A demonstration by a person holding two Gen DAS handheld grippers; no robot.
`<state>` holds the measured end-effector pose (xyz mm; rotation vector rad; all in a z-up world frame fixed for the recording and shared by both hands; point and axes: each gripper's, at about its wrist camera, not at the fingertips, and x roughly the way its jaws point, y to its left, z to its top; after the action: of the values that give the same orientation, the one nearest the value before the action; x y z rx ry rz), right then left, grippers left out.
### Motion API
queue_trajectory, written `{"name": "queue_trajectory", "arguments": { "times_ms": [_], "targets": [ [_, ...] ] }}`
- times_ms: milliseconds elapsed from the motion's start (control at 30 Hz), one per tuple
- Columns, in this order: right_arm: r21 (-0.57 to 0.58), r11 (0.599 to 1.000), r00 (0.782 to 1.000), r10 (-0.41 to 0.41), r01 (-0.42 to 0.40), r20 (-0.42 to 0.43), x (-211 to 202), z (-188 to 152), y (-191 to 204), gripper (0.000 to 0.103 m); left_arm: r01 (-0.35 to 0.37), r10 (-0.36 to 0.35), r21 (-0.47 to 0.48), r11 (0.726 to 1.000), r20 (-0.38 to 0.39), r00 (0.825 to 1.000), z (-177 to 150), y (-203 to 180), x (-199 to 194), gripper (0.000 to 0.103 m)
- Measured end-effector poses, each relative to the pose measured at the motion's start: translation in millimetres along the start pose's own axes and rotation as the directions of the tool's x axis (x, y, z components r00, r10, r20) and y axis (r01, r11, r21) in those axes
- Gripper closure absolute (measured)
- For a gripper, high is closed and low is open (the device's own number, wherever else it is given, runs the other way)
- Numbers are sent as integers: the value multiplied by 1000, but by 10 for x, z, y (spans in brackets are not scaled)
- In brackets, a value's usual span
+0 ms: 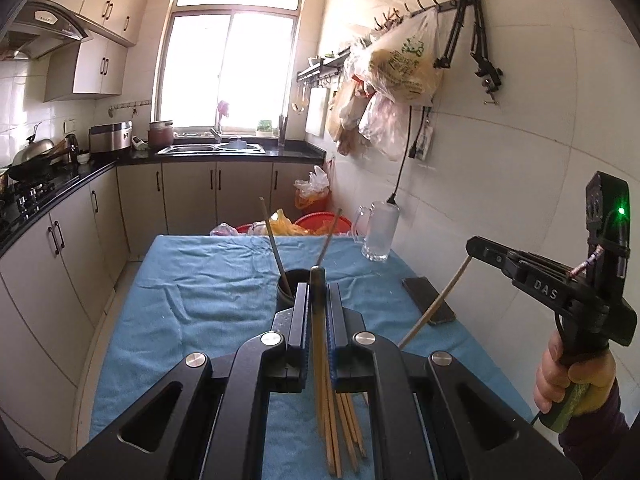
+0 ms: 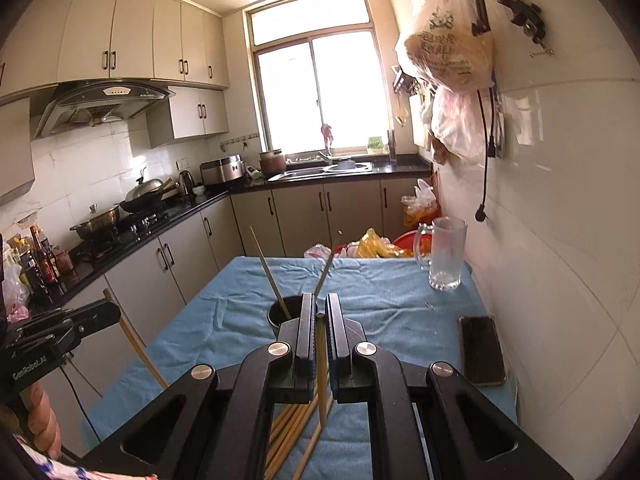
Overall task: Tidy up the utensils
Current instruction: 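Lift the chopstick with the left gripper and insert it into the holder cup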
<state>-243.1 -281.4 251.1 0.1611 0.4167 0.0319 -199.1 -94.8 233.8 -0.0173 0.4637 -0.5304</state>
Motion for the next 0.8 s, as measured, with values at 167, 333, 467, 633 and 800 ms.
{"name": "queue_trajectory", "arguments": {
  "times_ms": [167, 333, 467, 633, 800],
  "targets": [
    [-32, 999, 1000, 6, -6, 22, 58, 174, 98, 98, -8, 8, -12, 1000, 11, 1000, 184, 91, 57, 96],
    [-51, 999, 999, 15, -13, 41, 165, 405, 181, 98, -18, 18, -16, 1000, 28, 999, 448, 152, 181, 96],
    [-64, 998, 997, 25, -20, 69, 269, 678, 265, 98, -13, 15, -33, 999, 42, 999, 712, 179, 326, 96],
    [-63, 998, 994, 36, -30, 101, 477, 1031, 344, 98, -25, 28, -32, 999, 76, 997, 1084, 161, 534, 96],
    [-51, 999, 994, 19, -13, 107, 842, 1248, 369, 98, -63, 64, -17, 998, 93, 994, 1354, 136, 865, 96]
  ]
}}
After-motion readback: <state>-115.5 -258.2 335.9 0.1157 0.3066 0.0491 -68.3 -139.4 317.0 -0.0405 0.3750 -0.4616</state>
